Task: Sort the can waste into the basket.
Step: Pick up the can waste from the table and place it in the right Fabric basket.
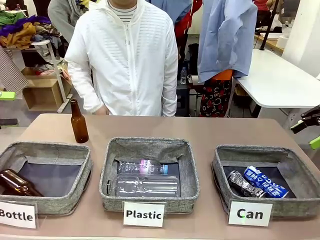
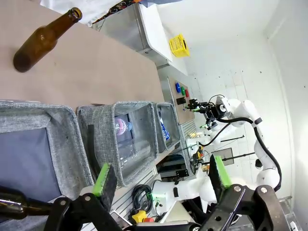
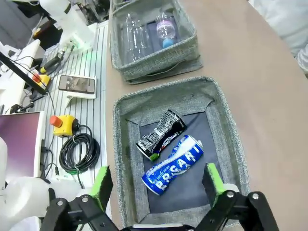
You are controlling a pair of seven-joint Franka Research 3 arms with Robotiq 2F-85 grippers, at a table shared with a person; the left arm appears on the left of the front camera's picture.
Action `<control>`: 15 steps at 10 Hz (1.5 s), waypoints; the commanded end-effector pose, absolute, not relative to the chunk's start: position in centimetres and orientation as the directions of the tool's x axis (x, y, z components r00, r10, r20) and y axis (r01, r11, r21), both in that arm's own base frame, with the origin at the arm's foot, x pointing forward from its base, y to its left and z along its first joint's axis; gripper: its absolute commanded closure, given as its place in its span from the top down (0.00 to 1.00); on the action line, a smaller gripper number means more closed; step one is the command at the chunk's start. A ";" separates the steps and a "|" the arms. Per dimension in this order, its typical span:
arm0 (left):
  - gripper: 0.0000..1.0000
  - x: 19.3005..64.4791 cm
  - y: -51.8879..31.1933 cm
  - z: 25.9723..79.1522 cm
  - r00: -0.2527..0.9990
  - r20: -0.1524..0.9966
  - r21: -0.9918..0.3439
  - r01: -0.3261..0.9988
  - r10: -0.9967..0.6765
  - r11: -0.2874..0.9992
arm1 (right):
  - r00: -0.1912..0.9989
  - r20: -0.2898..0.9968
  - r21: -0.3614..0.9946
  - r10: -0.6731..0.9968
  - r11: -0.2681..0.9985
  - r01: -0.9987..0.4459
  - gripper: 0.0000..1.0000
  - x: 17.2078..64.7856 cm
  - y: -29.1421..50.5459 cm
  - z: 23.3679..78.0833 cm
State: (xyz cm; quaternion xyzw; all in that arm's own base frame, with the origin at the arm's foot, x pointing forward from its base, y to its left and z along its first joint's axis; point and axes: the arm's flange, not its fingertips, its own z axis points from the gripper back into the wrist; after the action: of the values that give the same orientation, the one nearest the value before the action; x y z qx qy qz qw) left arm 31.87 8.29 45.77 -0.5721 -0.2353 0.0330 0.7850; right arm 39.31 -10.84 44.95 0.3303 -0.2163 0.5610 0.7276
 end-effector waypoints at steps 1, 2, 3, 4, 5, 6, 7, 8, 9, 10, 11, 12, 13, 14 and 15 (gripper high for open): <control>1.00 31.7 8.3 45.8 0.893 0.324 -0.915 0.212 0.312 0.343 | 0.358 0.729 0.331 0.583 0.157 -0.930 1.00 40.3 -10.8 45.6; 1.00 31.7 8.3 45.8 0.893 0.324 -0.915 0.212 0.312 0.343 | 0.499 0.778 0.450 0.381 0.214 -0.867 1.00 41.4 -11.1 45.8; 1.00 31.7 8.3 45.8 0.893 0.324 -0.915 0.212 0.312 0.343 | 0.544 0.810 0.476 0.219 0.298 -0.828 1.00 42.5 -10.9 45.6; 1.00 31.7 8.3 45.8 0.893 0.324 -0.915 0.212 0.312 0.343 | 0.696 0.714 0.684 -0.078 0.292 -0.669 1.00 43.7 -10.3 44.7; 1.00 31.7 8.3 45.8 0.893 0.324 -0.915 0.212 0.312 0.343 | 0.729 0.655 0.752 -0.199 0.268 -0.602 1.00 44.4 -10.0 44.1; 1.00 31.7 8.3 45.8 0.893 0.324 -0.915 0.212 0.312 0.343 | 0.744 0.628 0.771 -0.228 0.311 -0.556 1.00 44.9 -10.5 43.6; 1.00 31.7 8.3 45.8 0.893 0.324 -0.915 0.212 0.312 0.343 | 0.767 0.602 0.787 -0.224 0.331 -0.521 1.00 45.5 -11.0 43.1; 1.00 31.7 8.3 45.8 0.893 0.324 -0.915 0.212 0.312 0.343 | 0.779 0.585 0.803 -0.228 0.296 -0.516 1.00 46.5 -11.9 42.5; 1.00 31.7 8.3 45.8 0.893 0.324 -0.915 0.212 0.312 0.343 | 0.813 0.534 0.834 -0.234 0.303 -0.461 1.00 47.4 -12.6 41.4; 1.00 31.7 8.3 45.8 0.893 0.324 -0.915 0.212 0.312 0.343 | 0.849 0.480 0.862 -0.223 0.300 -0.409 1.00 48.2 -13.7 40.0; 1.00 31.7 8.3 45.8 0.893 0.324 -0.915 0.212 0.312 0.343 | 0.873 0.467 0.862 -0.143 0.295 -0.413 1.00 48.8 -14.6 38.9; 1.00 31.7 8.3 45.8 0.893 0.324 -0.915 0.212 0.312 0.343 | 0.815 0.534 0.833 -0.224 0.306 -0.461 1.00 46.8 -13.1 40.3; 1.00 31.7 8.3 45.8 0.893 0.324 -0.915 0.212 0.312 0.343 | 0.815 0.534 0.833 -0.224 0.306 -0.461 1.00 46.8 -13.1 40.3; 1.00 31.7 8.3 45.8 0.893 0.324 -0.915 0.212 0.312 0.343 | 0.815 0.534 0.833 -0.224 0.306 -0.461 1.00 46.8 -13.1 40.3; 1.00 31.7 8.3 45.8 0.893 0.324 -0.915 0.212 0.312 0.343 | 0.815 0.534 0.833 -0.224 0.306 -0.461 1.00 46.8 -13.1 40.3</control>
State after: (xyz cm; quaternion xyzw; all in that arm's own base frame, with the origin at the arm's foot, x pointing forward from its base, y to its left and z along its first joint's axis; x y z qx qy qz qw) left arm 31.86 8.26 45.71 -0.5722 -0.2345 0.0331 0.7851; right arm 47.35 -13.66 40.13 0.5806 -0.2860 0.0848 0.7576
